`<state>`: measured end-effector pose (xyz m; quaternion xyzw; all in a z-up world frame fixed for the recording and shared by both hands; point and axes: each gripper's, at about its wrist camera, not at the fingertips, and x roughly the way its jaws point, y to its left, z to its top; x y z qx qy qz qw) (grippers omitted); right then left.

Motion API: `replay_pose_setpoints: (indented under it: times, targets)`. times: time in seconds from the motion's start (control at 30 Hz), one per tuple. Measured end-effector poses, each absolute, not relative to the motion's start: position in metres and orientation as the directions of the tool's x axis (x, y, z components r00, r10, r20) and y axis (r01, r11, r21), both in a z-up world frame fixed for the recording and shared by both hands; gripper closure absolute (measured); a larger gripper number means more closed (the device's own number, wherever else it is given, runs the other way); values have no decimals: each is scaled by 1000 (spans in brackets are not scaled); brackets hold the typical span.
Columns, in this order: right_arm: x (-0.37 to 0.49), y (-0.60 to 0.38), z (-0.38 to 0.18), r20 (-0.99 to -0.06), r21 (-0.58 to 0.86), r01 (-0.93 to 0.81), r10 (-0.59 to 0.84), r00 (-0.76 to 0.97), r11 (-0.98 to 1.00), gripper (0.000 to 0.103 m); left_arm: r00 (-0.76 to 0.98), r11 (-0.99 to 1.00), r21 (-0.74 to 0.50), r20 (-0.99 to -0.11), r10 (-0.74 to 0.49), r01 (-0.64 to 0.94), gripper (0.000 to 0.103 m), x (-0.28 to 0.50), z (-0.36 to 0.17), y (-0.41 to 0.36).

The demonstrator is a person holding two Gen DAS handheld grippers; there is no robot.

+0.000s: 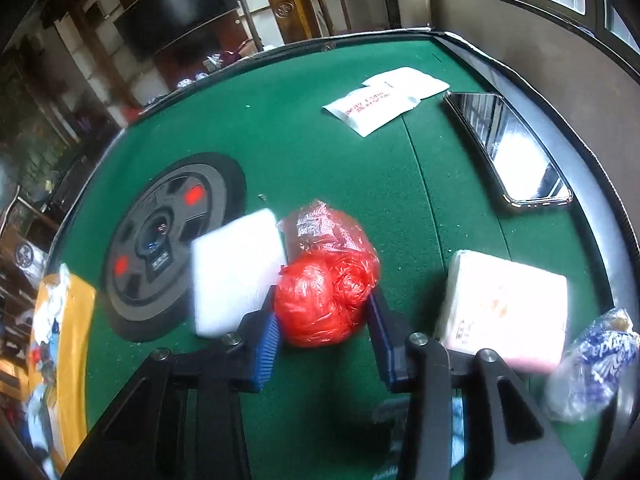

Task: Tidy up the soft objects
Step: 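Lift the blue-white packet with left while right moves toward the red plastic bag, then drop the blue-white packet into the box with left while right drops the red bag there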

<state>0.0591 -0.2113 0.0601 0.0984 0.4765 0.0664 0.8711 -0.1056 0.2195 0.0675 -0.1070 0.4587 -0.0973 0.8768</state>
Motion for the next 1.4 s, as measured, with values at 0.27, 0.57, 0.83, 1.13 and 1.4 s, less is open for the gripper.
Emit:
replay_pose_setpoints:
  times: [0.27, 0.57, 0.83, 1.13, 1.4]
  targets:
    - [17, -168, 106, -770, 267, -139, 298, 564, 954, 66, 504, 964, -250, -847, -170, -95, 31, -105, 24, 262]
    - [-54, -22, 122, -758, 287, -472, 499, 419, 833, 66, 599, 925, -354, -774, -204, -142, 29, -120, 40, 277]
    - [-79, 78, 84, -821, 214, -606, 477, 314, 767, 66, 695, 902, -392, -700, -166, -180, 29, -170, 58, 309]
    - [-81, 94, 74, -844, 194, -561, 429, 323, 804, 56, 693, 865, -456, -692, -200, -207, 29, -177, 44, 326]
    - [-85, 78, 81, -828, 201, -534, 433, 356, 822, 41, 691, 870, -461, -687, -224, -176, 29, -183, 46, 312]
